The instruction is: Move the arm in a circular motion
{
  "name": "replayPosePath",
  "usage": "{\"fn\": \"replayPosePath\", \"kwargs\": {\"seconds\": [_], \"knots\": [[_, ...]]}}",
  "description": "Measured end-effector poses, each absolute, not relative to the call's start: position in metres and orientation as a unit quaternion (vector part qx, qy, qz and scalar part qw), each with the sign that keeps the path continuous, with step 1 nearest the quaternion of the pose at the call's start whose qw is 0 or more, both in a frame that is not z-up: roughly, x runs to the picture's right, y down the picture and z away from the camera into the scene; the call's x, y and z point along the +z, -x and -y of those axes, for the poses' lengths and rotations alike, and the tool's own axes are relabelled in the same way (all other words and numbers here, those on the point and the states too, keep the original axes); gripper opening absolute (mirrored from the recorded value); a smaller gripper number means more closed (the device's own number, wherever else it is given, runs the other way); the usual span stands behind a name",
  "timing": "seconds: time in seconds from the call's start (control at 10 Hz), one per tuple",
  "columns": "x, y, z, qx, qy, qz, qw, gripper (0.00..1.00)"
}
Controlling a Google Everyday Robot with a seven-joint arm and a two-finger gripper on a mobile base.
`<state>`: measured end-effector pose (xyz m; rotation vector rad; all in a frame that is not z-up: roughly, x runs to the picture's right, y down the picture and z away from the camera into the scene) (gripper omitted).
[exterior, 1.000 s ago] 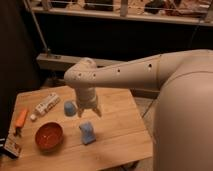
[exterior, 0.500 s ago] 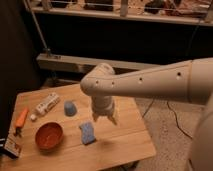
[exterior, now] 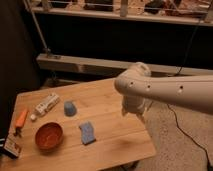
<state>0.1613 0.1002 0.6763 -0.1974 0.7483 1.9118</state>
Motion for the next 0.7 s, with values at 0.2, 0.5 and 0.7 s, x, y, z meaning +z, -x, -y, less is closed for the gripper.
{"fn": "replayPosePath", "kwargs": {"seconds": [0.2,0.5,0.7], "knots": [[0.702,-0.204,-0.055,0.780,0.050,-0.327,0.531,0.65],[0.753,-0.211,-0.001,0.747,0.036,-0.349,0.564,0.65],[0.795,-0.182,0.041,0.724,0.035,-0.345,0.597,0.65]]}}
